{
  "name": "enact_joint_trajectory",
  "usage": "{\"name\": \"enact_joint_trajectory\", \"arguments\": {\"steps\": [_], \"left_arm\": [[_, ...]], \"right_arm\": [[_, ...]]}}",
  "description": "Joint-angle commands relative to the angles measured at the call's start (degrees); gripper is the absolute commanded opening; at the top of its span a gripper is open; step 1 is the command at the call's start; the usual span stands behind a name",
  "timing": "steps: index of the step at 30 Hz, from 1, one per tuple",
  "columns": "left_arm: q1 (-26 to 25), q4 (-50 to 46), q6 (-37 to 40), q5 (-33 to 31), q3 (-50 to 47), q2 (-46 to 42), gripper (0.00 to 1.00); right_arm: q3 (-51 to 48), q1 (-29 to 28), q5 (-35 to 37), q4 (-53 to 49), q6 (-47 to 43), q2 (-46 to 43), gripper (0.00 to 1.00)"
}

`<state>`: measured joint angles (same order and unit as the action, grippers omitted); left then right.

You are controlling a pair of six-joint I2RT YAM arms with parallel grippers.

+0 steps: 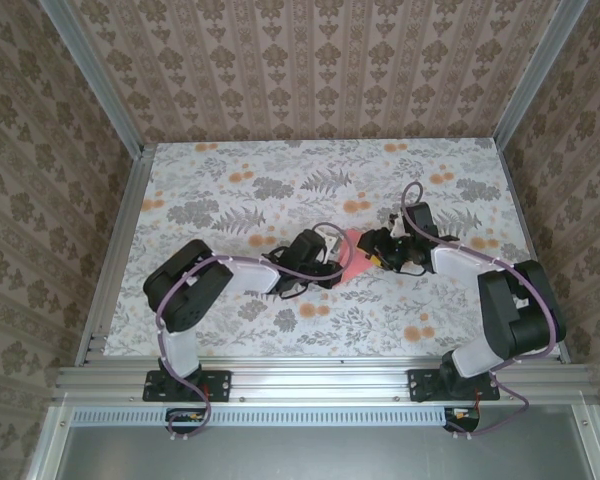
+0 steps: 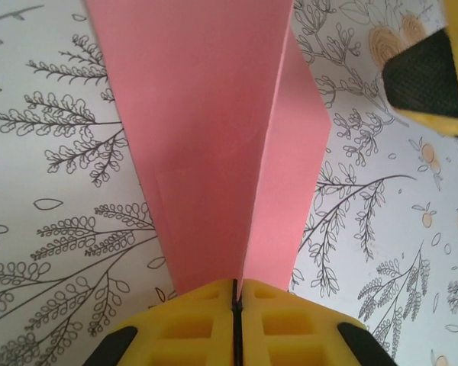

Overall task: Fold a paper plane with a square sheet of paper (pick it up from the middle)
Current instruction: Fourth fold the wing at the center of the table.

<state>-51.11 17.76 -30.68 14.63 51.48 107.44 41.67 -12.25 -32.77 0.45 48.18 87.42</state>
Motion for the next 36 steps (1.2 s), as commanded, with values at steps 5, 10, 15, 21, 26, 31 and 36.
{"name": "enact_joint_trajectory", "arguments": {"steps": [5, 10, 15, 21, 26, 31, 36], "left_arm": [[2.2, 3.0, -6.8, 8.4, -0.6, 2.9, 0.08], [2.8, 2.8, -8.3, 8.7, -0.4, 3.5, 0.07], [3.5, 3.5, -9.7, 9.0, -0.9, 4.2, 0.06], [4.1, 4.5, -11.5, 10.2, -1.1, 5.0, 0.07], [4.6, 6.4, -13.2, 11.4, -1.8, 5.7, 0.07], [4.8, 6.5, -13.5, 11.4, -1.9, 5.3, 0.07], [5.0, 5.8, -13.4, 11.6, -1.7, 4.3, 0.13]], "right_arm": [[-0.2, -0.1, -7.7, 8.9, -5.2, 6.8, 0.36], [1.2, 0.0, -7.4, 6.8, -7.3, 8.9, 0.31], [2.8, -0.1, -6.9, 4.8, -8.9, 11.1, 0.31], [5.4, -0.7, -6.5, 2.6, -10.0, 14.3, 0.28], [6.2, -1.0, -6.1, 1.7, -10.6, 16.0, 0.25], [6.6, -1.2, -4.9, 0.0, -11.5, 16.6, 0.30], [7.2, -1.6, -3.5, -2.0, -12.1, 17.2, 0.36]]}}
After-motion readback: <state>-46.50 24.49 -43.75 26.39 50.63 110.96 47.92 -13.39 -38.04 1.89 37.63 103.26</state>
